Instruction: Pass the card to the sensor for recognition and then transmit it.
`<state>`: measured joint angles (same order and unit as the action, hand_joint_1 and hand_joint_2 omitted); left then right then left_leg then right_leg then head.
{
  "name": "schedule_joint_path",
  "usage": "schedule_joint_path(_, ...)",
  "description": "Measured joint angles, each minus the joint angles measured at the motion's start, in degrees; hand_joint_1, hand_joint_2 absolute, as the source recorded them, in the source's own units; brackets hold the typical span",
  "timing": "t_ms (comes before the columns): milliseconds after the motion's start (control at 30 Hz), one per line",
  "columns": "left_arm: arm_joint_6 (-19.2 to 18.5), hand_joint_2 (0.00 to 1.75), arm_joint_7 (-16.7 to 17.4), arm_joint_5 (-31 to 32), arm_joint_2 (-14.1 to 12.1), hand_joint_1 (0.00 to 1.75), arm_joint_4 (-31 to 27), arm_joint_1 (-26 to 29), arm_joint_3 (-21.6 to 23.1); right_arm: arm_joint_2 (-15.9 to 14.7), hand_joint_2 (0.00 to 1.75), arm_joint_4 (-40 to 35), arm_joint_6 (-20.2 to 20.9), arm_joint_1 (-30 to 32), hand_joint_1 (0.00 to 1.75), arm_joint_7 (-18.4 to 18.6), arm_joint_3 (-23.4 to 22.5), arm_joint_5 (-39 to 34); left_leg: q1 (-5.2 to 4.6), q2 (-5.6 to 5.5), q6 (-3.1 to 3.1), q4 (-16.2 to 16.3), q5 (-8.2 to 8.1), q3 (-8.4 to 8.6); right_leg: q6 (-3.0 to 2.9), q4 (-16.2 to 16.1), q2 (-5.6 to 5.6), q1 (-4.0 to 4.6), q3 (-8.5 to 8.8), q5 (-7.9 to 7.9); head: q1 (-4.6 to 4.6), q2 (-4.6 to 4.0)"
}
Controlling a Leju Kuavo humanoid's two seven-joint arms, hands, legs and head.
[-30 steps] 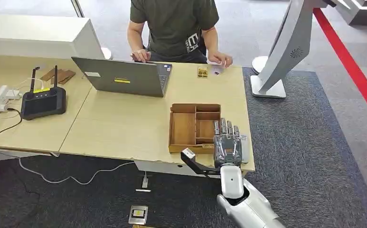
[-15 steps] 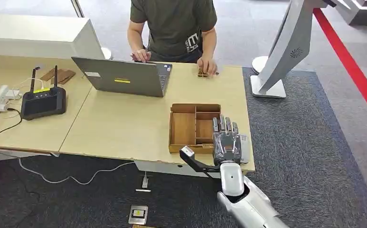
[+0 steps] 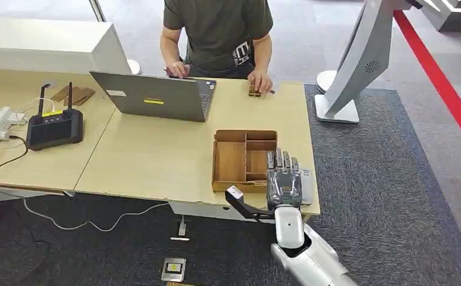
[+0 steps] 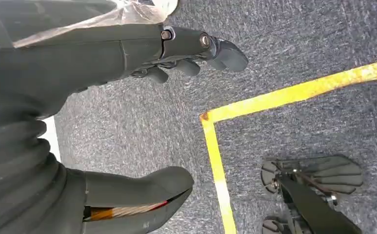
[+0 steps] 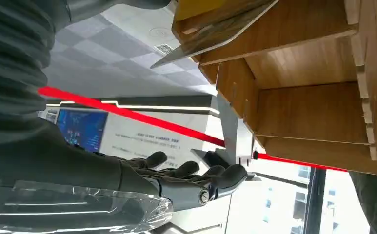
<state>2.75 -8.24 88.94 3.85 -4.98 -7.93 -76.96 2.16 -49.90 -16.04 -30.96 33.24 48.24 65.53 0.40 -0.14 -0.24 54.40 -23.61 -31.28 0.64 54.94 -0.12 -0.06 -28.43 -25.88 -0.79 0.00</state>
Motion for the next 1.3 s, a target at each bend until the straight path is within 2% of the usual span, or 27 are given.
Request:
schedule_joint_path(633,0.66,1.75,0.02,0.07,0.07,0.0,0.0,0.06,-0.02,2.45,1.75,0.39,-0.2,0.34,0.0,-1.46,0.04,0.81,0.0,0.0,0.0,0.0,0.0,0.0,0.0,0.0,0.0,0.0,0.0,0.0,0.0,0.0)
schedule_joint_path(1067,0.98,1.75,-0.06,0.11,0.07,0.0,0.0,0.08,-0.02,2.27,1.75,0.79,0.61,0.72,0.0,0.2,-0.02,0.96,0.0,0.0,0.0,0.0,0.0,0.0,0.0,0.0,0.0,0.0,-0.01,0.0,0.0,0.0)
schedule_joint_path(1100,1.05,1.75,-0.18,0.11,0.07,0.0,0.0,0.08,-0.02,2.27,1.75,0.79,0.67,0.77,0.28,0.3,-0.04,0.99,0.0,0.0,0.0,0.0,0.0,0.0,0.0,0.0,0.0,0.0,-0.01,0.0,-0.02,0.0)
schedule_joint_path(1133,1.16,1.75,-0.28,0.11,0.07,0.0,0.0,0.08,-0.02,2.27,1.75,0.77,0.83,0.82,1.31,0.35,-0.04,0.98,0.0,0.0,0.0,0.0,0.0,0.0,0.0,0.0,0.0,0.0,-0.01,0.0,0.0,0.0)
schedule_joint_path(1167,1.18,1.75,-0.33,0.11,0.07,0.0,0.0,0.08,-0.02,2.25,1.75,0.77,0.98,0.86,1.5,0.35,-0.04,1.01,0.0,0.0,0.0,0.0,0.0,0.0,0.0,0.0,0.0,0.0,-0.01,0.0,0.0,0.0)
schedule_joint_path(1300,1.31,1.75,-0.46,0.11,0.07,0.0,0.0,0.09,-0.02,2.23,1.75,0.77,1.03,1.04,1.57,0.24,-0.04,1.16,0.0,0.0,0.0,0.0,0.0,0.0,0.0,0.0,0.0,0.0,-0.01,0.0,0.0,0.0)
